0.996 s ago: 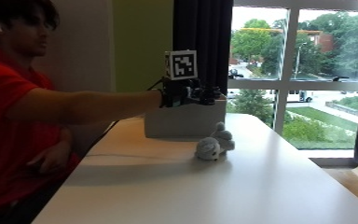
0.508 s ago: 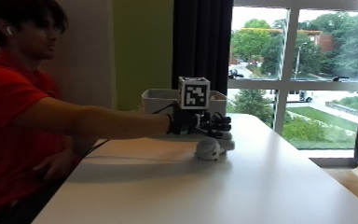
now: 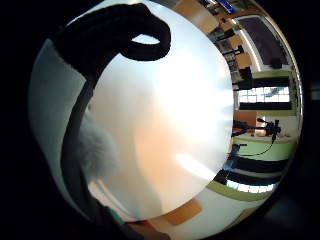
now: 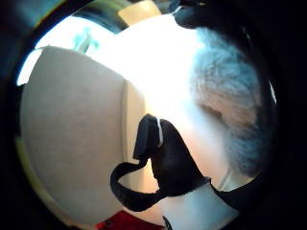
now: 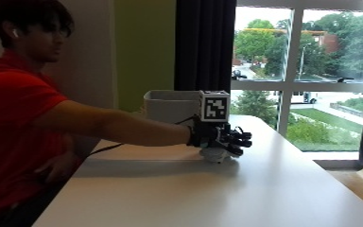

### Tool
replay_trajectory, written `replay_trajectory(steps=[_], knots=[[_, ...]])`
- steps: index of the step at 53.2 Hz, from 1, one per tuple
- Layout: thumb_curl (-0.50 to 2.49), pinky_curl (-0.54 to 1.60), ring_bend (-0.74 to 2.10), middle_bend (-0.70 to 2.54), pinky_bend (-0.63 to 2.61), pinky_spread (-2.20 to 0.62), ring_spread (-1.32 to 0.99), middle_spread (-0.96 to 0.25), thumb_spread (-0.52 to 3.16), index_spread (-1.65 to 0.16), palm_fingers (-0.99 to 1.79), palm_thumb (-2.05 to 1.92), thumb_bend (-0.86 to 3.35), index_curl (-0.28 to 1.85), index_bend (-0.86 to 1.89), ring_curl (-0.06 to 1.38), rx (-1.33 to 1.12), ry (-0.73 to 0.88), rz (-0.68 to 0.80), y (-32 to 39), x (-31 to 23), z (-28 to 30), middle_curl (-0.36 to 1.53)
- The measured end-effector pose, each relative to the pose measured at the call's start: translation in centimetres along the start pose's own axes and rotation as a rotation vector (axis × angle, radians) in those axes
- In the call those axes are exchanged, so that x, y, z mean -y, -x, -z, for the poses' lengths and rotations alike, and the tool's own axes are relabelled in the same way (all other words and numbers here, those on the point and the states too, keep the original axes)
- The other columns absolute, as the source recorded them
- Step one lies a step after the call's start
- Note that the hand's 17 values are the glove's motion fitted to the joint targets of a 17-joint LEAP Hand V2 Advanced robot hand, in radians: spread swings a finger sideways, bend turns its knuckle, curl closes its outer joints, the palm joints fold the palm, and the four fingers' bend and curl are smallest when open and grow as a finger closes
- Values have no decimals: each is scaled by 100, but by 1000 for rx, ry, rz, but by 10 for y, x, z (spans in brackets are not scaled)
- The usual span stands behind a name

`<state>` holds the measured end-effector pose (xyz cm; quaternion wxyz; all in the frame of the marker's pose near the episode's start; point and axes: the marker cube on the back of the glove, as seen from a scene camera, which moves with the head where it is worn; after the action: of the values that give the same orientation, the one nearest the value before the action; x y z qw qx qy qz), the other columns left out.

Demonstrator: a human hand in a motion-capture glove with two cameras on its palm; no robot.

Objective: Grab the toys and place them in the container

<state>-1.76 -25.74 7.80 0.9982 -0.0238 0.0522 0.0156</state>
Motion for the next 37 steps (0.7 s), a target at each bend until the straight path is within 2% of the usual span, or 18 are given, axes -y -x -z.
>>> replay_trajectory(steps=[6, 10, 13, 14, 15, 16, 17, 22, 28, 31, 37], knots=[[25, 35, 21, 12, 91, 5, -8, -10, 126, -44, -3, -2, -2, 42, 18, 27, -55, 13, 8, -6, 8, -9, 20], [27, 37, 24, 12, 105, 4, -8, -10, 127, -44, 1, 3, 0, 40, 14, 28, -48, 17, -45, -9, 12, -16, 19], [28, 39, 40, 14, 115, -1, -12, -10, 129, -44, 15, 7, 1, 35, 6, 31, -58, 13, -85, -15, 10, -19, 19], [28, 38, 37, 14, 116, 0, -11, -10, 128, -44, 10, 6, 0, 34, 9, 30, -102, 14, -114, -20, 10, -21, 19], [29, 42, 67, 14, 126, -15, -19, -12, 129, -45, 47, 9, 2, 32, 2, 39, -167, 15, -154, -27, 10, -22, 18], [29, 38, 73, 13, 126, -21, -22, -14, 130, -46, 61, 11, 2, 27, 1, 36, -232, 18, -196, -33, 10, -23, 17], [29, 37, 72, 11, 127, -23, -22, -14, 130, -46, 53, 11, 2, 24, -1, 33, -270, 19, -225, -37, 10, -24, 16], [31, 37, 94, 28, 115, -35, -35, -25, 134, -46, 89, 19, 5, 28, 18, 44, -81, 13, -129, -19, 11, -17, 21], [36, 36, 103, 40, 104, -43, -40, -34, 132, -44, 108, 32, 10, 30, 17, 50, -168, -22, -147, -28, 9, -18, 27], [43, 36, 108, 51, 99, -43, -40, -36, 119, -44, 121, 44, 13, 32, 20, 52, -173, -83, -121, -24, 9, -17, 32], [52, 35, 115, 78, 87, -44, -39, -37, 101, -46, 136, 52, 13, 41, 37, 55, -187, -153, -109, -19, 9, -14, 43]])
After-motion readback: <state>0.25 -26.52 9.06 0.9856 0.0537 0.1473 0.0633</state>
